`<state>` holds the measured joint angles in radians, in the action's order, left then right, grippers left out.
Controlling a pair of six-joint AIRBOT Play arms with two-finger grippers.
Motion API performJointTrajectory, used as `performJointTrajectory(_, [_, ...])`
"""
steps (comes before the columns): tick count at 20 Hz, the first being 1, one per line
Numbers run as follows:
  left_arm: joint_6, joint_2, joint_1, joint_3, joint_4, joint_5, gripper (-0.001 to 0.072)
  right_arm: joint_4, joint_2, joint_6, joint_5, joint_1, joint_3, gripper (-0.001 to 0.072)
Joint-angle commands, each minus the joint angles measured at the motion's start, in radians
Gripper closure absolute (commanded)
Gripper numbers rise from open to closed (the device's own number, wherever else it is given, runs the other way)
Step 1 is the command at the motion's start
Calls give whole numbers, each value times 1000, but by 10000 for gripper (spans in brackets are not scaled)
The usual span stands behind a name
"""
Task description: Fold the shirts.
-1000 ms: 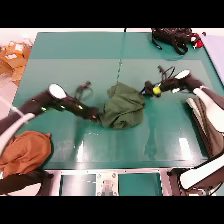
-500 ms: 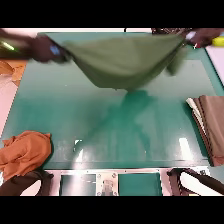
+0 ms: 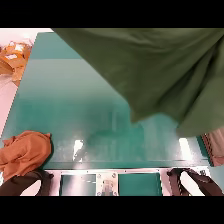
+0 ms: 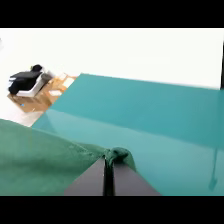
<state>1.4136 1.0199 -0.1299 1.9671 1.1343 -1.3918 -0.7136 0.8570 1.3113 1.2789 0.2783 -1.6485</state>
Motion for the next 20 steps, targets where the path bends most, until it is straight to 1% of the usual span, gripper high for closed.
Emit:
performJointTrajectory(1, [3,77,1,-31,35,-73,686,-4,40,-35,-23,-7,140,692])
performJointTrajectory(3, [-1,132,1,-152,16,-105,685,-3,122,-95,-87,-48,269,691])
performJointTrajectory(5, [-15,187,1,-333,-16,-73,685,-3,243,-149,-178,-114,377,691])
performJointTrajectory(6, [-33,212,1,-432,-32,-30,685,-3,322,-172,-224,-151,412,691])
performJointTrajectory(9, [-76,321,1,-710,-73,183,685,4,579,-171,-329,-227,419,692])
performJointTrajectory(10, [-79,363,1,-763,-74,246,685,16,650,-166,-354,-233,406,692])
performJointTrajectory(11, [-79,403,1,-783,-77,281,685,32,703,-159,-365,-230,386,691])
performJointTrajectory(12, [-79,442,1,-784,-88,294,685,32,733,-150,-366,-220,362,649])
performJointTrajectory(13, [-80,472,1,-784,-104,317,685,31,741,-134,-364,-199,344,491])
performJointTrajectory(14, [-80,493,1,-784,-115,337,685,30,737,-122,-341,-171,327,439])
performJointTrajectory(15, [-81,505,1,-784,-119,351,685,18,727,-101,-293,-134,305,440])
performJointTrajectory(16, [-89,509,1,-783,-117,362,685,-8,708,-59,-224,-84,290,440])
performJointTrajectory(17, [-104,509,1,-781,-116,363,685,-32,681,-24,-161,-34,288,456])
performJointTrajectory(18, [-125,509,1,-773,-111,360,685,-79,648,2,-104,16,290,499])
performJointTrajectory(20, [-140,509,1,-751,-105,352,684,-212,549,85,-52,103,354,500])
